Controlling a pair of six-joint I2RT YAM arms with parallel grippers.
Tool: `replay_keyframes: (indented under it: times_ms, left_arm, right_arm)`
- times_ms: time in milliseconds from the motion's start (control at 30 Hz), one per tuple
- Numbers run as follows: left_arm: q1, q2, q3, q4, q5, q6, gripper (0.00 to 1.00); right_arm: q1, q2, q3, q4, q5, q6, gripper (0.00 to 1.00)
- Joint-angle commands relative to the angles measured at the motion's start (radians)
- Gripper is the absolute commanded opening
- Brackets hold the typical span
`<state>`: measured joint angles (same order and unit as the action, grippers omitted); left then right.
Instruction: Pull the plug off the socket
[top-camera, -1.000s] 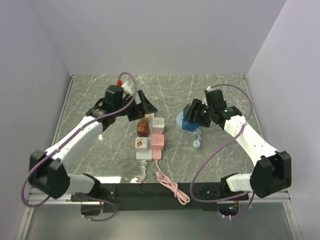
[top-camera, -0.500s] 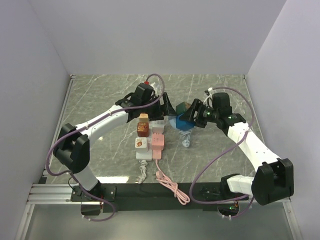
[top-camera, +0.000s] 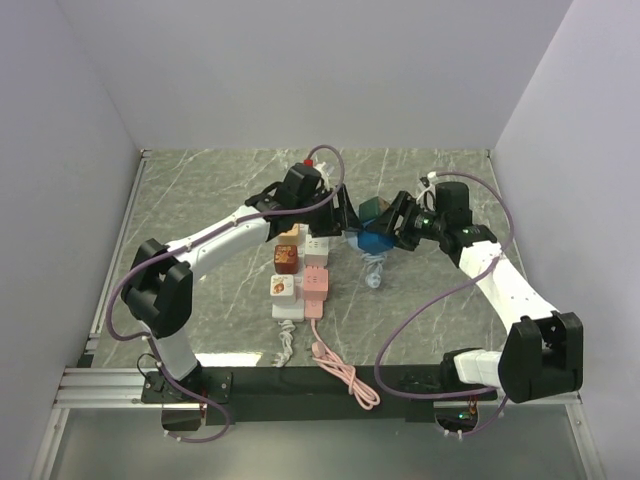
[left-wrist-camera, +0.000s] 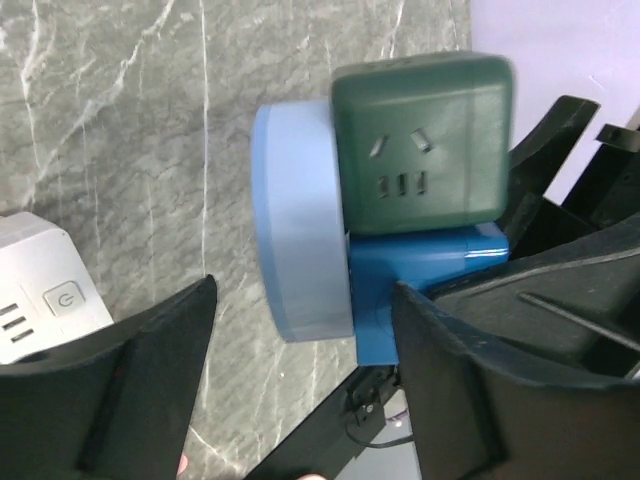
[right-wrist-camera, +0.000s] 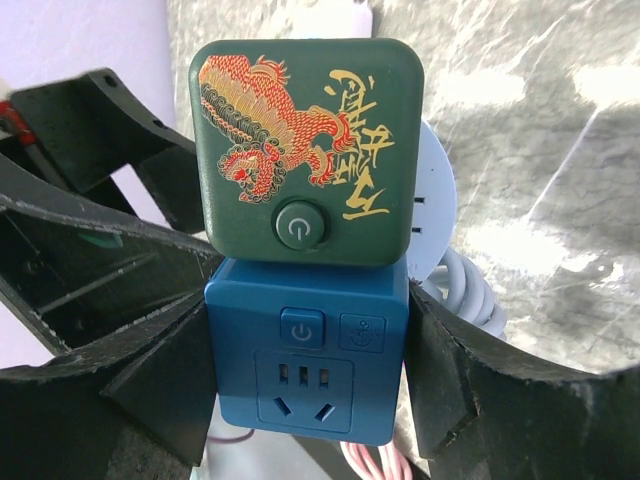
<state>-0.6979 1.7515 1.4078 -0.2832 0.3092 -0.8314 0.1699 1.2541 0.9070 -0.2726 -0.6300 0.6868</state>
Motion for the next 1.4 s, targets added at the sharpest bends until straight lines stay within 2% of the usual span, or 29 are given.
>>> replay_keyframes:
  times_ms: [0,100,133,200,233,300,333,433,567,667,767,833,900,1100,1167,1267,1367]
  left_arm:
    - [-0.028,0.017,0.059,0.010,-0.044,0.029,0.73]
    - [-0.028,0.035,0.072,0.021,-0.029,0.035,0.59]
    - [-0.026,0.040,0.072,0.027,-0.022,0.034,0.51]
    - [-0.026,0.051,0.066,0.039,-0.001,0.026,0.45]
    - [-0.028,0.052,0.063,0.059,0.007,0.022,0.35]
    - [-0.029,0.057,0.053,0.076,0.019,0.014,0.26]
    - [-0.029,0.057,0.049,0.082,0.018,0.012,0.16]
    - [-0.029,0.057,0.039,0.078,-0.001,0.009,0.01]
    - [-0.028,0.060,0.034,0.058,-0.047,0.020,0.01]
    - [-0.019,0.069,0.052,0.006,-0.148,0.037,0.01]
    - [0.015,0.071,0.056,-0.060,-0.232,0.060,0.01]
    - [0.049,0.066,0.042,-0.083,-0.251,0.067,0.01]
    - [0.067,0.056,0.023,-0.082,-0.252,0.077,0.01]
    - [0.077,0.072,0.074,-0.068,-0.214,0.072,0.01]
    - [0.075,0.072,0.083,-0.039,-0.191,0.061,0.01]
    - [0.075,0.068,0.100,-0.008,-0.168,0.060,0.01]
    - [0.075,0.075,0.131,-0.001,-0.130,0.060,0.00]
  right_arm:
    - [0.017,-0.013,0.078,0.133,-0.200,0.022,0.00]
    - [0.014,-0.022,0.064,0.148,-0.212,0.034,0.00]
    - [0.013,-0.024,0.058,0.156,-0.212,0.039,0.00]
    - [0.011,-0.030,0.053,0.173,-0.218,0.057,0.00]
    - [0.003,-0.032,0.052,0.179,-0.221,0.062,0.00]
    - [-0.001,-0.033,0.046,0.202,-0.229,0.082,0.00]
    - [-0.009,-0.036,0.044,0.208,-0.229,0.088,0.00]
    - [-0.018,-0.035,0.040,0.236,-0.235,0.109,0.00]
    - [-0.021,-0.004,0.062,0.210,-0.243,0.102,0.00]
    - [-0.049,0.016,0.108,0.097,-0.218,0.050,0.00]
    - [-0.130,0.024,0.173,-0.071,-0.188,-0.022,0.00]
    - [-0.206,0.031,0.213,-0.180,-0.189,-0.065,0.00]
    - [-0.227,0.054,0.243,-0.285,-0.157,-0.111,0.00]
    - [-0.216,0.073,0.194,-0.246,-0.162,-0.096,0.00]
    - [-0.216,0.065,0.204,-0.284,-0.096,-0.115,0.00]
    - [-0.222,0.050,0.217,-0.322,0.083,-0.099,0.00]
    - [-0.230,0.080,0.250,-0.404,0.367,-0.061,0.00]
